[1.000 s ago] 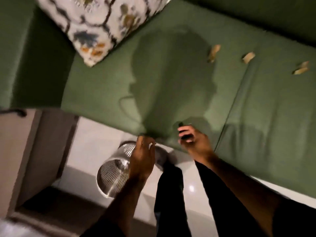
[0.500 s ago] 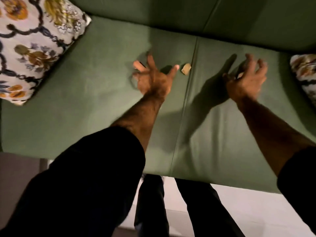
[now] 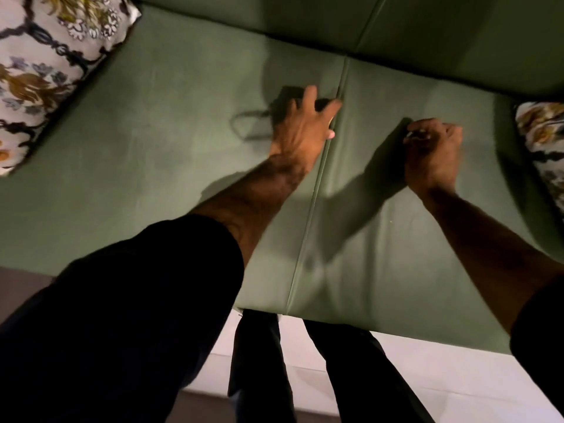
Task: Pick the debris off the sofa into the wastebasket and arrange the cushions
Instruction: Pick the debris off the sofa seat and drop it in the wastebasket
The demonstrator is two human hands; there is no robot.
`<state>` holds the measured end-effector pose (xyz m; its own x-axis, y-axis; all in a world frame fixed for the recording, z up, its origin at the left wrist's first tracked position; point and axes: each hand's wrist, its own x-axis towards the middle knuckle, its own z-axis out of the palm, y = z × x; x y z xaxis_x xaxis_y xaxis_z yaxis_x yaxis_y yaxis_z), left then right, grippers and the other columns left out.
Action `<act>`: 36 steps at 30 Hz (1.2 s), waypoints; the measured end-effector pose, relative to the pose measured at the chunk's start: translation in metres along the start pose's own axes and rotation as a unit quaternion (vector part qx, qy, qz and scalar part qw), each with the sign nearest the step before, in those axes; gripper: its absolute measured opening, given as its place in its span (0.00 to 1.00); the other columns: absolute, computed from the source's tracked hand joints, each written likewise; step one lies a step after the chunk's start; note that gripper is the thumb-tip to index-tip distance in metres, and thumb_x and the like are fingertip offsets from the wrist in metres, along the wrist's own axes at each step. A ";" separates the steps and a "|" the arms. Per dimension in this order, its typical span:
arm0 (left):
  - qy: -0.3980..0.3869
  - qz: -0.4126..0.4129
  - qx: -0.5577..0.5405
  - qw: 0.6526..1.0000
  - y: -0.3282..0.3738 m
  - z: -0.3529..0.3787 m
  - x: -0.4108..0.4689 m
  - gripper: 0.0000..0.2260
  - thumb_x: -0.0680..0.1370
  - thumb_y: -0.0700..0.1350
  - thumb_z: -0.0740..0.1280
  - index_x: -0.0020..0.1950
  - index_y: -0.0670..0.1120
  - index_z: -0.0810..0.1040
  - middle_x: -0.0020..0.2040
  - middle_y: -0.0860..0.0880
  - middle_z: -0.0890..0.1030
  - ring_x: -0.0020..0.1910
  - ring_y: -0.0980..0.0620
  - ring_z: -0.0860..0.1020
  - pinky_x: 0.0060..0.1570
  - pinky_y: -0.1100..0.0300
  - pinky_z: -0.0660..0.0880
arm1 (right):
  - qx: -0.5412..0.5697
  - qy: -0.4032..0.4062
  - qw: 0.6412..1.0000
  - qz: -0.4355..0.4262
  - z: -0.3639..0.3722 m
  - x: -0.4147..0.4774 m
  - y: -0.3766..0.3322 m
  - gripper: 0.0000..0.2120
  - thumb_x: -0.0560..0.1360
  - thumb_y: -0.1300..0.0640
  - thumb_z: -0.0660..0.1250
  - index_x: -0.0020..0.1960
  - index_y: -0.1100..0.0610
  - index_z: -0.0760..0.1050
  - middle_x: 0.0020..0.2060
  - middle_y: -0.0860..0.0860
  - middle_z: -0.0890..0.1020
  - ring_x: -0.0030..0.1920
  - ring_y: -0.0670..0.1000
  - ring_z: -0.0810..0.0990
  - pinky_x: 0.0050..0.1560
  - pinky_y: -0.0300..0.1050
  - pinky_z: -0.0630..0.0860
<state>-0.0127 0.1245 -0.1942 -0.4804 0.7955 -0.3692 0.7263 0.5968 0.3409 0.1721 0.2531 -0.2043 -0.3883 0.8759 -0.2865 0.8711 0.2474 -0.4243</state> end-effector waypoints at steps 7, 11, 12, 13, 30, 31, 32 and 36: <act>0.041 -0.105 -0.096 0.989 -0.007 0.016 -0.049 0.10 0.81 0.41 0.60 0.59 0.44 0.77 0.62 0.41 0.76 0.60 0.40 0.77 0.58 0.47 0.74 | 0.028 -0.057 0.996 -0.054 0.020 -0.057 -0.018 0.13 0.76 0.68 0.62 0.48 0.54 0.81 0.52 0.58 0.81 0.53 0.57 0.80 0.56 0.45 0.77; 0.054 -0.216 -0.234 0.946 -0.041 0.038 -0.149 0.09 0.82 0.43 0.62 0.58 0.44 0.80 0.61 0.42 0.79 0.61 0.42 0.78 0.60 0.49 0.72 | 0.059 -0.128 0.980 -0.138 0.047 -0.132 -0.043 0.09 0.78 0.63 0.65 0.52 0.53 0.82 0.49 0.53 0.83 0.47 0.55 0.82 0.54 0.56 0.80; 0.066 -0.256 -0.263 0.928 -0.055 0.044 -0.183 0.09 0.82 0.42 0.63 0.57 0.44 0.81 0.60 0.42 0.80 0.59 0.42 0.78 0.60 0.50 0.71 | 0.060 -0.158 0.973 -0.157 0.058 -0.156 -0.053 0.10 0.77 0.61 0.66 0.54 0.52 0.81 0.48 0.51 0.84 0.44 0.55 0.83 0.52 0.55 0.80; 0.086 -0.305 -0.289 0.904 -0.069 0.050 -0.219 0.08 0.81 0.40 0.64 0.55 0.44 0.82 0.58 0.42 0.80 0.57 0.42 0.79 0.58 0.51 0.71 | 0.069 -0.194 0.964 -0.166 0.069 -0.180 -0.063 0.11 0.77 0.61 0.67 0.56 0.51 0.81 0.46 0.50 0.85 0.43 0.53 0.84 0.51 0.53 0.81; 0.034 -0.649 -0.302 0.697 -0.271 0.156 -0.512 0.30 0.74 0.35 0.66 0.76 0.46 0.67 0.76 0.42 0.68 0.72 0.39 0.70 0.68 0.46 0.71 | -0.033 -0.529 0.803 -0.273 0.290 -0.476 -0.185 0.25 0.76 0.55 0.72 0.70 0.62 0.71 0.64 0.59 0.80 0.64 0.57 0.78 0.65 0.47 0.72; 0.038 -0.648 -0.305 0.697 -0.273 0.153 -0.511 0.32 0.74 0.34 0.66 0.77 0.46 0.64 0.78 0.42 0.63 0.75 0.40 0.67 0.71 0.46 0.69 | -0.025 -0.518 0.809 -0.278 0.289 -0.471 -0.187 0.25 0.75 0.53 0.73 0.68 0.60 0.73 0.62 0.57 0.81 0.62 0.57 0.79 0.63 0.41 0.73; 0.069 -0.638 -0.304 0.704 -0.275 0.146 -0.506 0.32 0.74 0.35 0.67 0.77 0.45 0.64 0.79 0.41 0.62 0.76 0.40 0.65 0.72 0.47 0.67 | -0.014 -0.497 0.818 -0.289 0.285 -0.462 -0.192 0.23 0.75 0.51 0.73 0.67 0.58 0.74 0.60 0.55 0.82 0.58 0.55 0.81 0.59 0.38 0.74; 0.246 -0.518 -0.341 0.745 -0.294 0.093 -0.460 0.27 0.74 0.33 0.67 0.72 0.45 0.71 0.75 0.42 0.68 0.72 0.41 0.70 0.69 0.50 0.71 | 0.107 -0.364 0.879 -0.288 0.251 -0.380 -0.235 0.15 0.74 0.54 0.74 0.60 0.51 0.78 0.49 0.48 0.83 0.39 0.45 0.81 0.45 0.48 0.81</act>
<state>0.0406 -0.4267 -0.2045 -0.8528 -0.2879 -0.4357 -0.4985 0.6975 0.5148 0.0396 -0.2421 -0.2113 -0.9041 0.1142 -0.4118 0.4203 0.4115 -0.8087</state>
